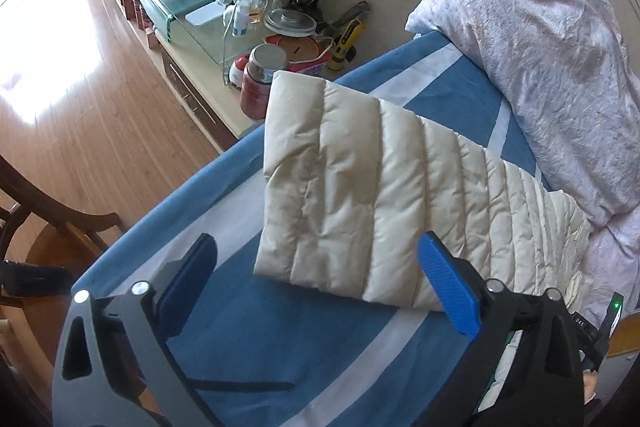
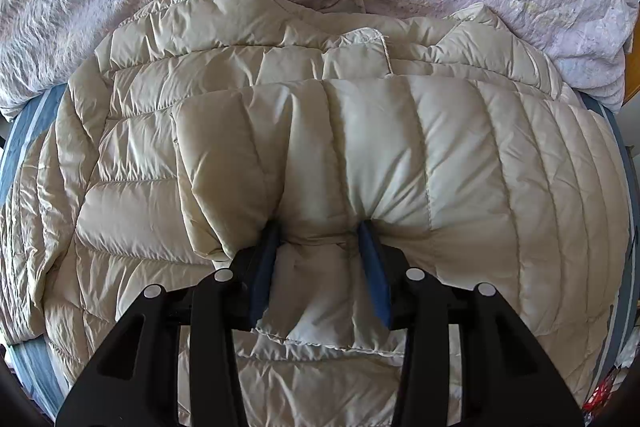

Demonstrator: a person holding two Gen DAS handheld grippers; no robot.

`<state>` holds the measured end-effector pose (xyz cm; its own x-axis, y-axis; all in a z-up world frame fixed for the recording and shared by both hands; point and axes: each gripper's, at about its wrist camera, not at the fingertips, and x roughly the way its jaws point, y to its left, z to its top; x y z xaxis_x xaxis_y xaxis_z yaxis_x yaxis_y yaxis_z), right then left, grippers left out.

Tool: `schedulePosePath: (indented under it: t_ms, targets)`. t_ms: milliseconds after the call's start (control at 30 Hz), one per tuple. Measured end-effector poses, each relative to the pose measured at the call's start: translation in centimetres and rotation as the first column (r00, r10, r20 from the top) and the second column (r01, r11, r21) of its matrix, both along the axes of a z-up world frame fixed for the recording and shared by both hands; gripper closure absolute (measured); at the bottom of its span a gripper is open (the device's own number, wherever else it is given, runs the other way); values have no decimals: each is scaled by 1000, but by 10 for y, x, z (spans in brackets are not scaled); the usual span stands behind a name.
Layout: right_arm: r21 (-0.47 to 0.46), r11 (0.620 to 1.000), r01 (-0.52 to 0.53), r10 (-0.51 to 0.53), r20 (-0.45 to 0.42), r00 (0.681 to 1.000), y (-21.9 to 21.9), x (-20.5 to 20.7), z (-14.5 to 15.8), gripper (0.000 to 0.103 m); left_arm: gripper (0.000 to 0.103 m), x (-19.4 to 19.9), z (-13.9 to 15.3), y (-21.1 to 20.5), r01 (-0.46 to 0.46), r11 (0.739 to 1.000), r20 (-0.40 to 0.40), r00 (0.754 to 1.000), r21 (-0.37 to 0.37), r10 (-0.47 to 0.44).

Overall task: Fold large clothes
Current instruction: 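Fold the held sleeve across the coat body with the right gripper, then grasp the other sleeve with the left gripper and lift it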

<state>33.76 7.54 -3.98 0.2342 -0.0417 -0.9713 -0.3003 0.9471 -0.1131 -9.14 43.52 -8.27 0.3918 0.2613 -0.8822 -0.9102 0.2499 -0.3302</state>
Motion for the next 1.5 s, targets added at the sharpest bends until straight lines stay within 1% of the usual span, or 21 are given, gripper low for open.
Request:
schedulePosePath:
  t_ms: [33,100,167,233,333,400,433,467,500,567,733,767,800,833,900,1000,1167,1233,1300,1400,1500]
  targets:
    - [0,1000,2,-2,0,1000,1,0,-1,59,7,0,-1,1,0,1000,-1,1000,-6,0]
    - [1,1000,2,-2,-2,1000,1,-1,-1,59,14,2,-5,4,-3,1000,1,1000,-22,3]
    - [2,1000,0,0,-5,1000,2,-1,-3,59,18,2,-8,5,-12,999,0,1000,-34,12]
    - [2,1000,-2,2,-6,1000,2,-1,-4,59,21,2,-8,6,-20,999,7,1000,-32,20]
    - [0,1000,-1,1,-5,1000,2,-1,-4,59,31,-1,-7,8,-40,999,20,999,-32,41]
    - [-2,1000,-3,3,-6,1000,2,-1,-5,59,46,-4,-7,10,-55,998,31,998,-37,56]
    - [-3,1000,-4,4,-7,1000,3,-1,-5,59,51,-6,-8,11,-61,997,39,997,-40,63]
    - [-3,1000,-4,4,-8,1000,2,-1,-5,59,59,-7,-8,12,-68,997,43,997,-45,70]
    - [-4,1000,-4,4,-8,1000,2,0,-5,59,65,-7,-9,12,-74,996,39,996,-44,76]
    - [-6,1000,-5,5,-6,1000,3,-1,-4,59,70,-8,-9,12,-85,995,37,996,-46,86]
    - [-9,1000,-6,6,-3,1000,6,-3,-4,59,70,-8,-9,11,-85,996,28,996,-34,86]
    - [-9,1000,-5,5,-4,1000,6,-3,-4,59,74,-7,-10,10,-81,996,24,996,-30,82]
    - [-8,1000,-7,7,-5,1000,6,-3,-4,59,86,-6,-10,10,-75,997,21,997,-31,76]
    - [-4,1000,-9,9,-7,1000,6,-3,-4,59,91,-5,-11,9,-66,997,21,998,-38,67]
    - [14,1000,-13,13,-16,1000,4,-3,-2,58,99,-1,-9,6,-64,998,7,998,-24,64]
    - [52,999,-13,14,-25,1000,-1,-7,6,55,100,7,5,-1,-47,999,9,999,15,47]
    - [95,995,-35,32,37,999,-15,-21,31,37,101,30,47,-14,17,994,55,998,112,-23]
    - [117,992,-37,30,63,998,-23,-25,42,33,101,44,64,-20,48,988,76,995,146,-59]
    - [127,991,-36,26,80,996,-31,-31,50,29,101,65,85,-31,96,979,101,988,181,-116]
    - [126,991,-31,20,84,996,-45,-37,56,28,101,97,107,-49,167,961,127,972,219,-198]
    - [121,992,-17,8,76,997,-67,-38,61,28,101,137,124,-73,248,937,144,946,248,-289]
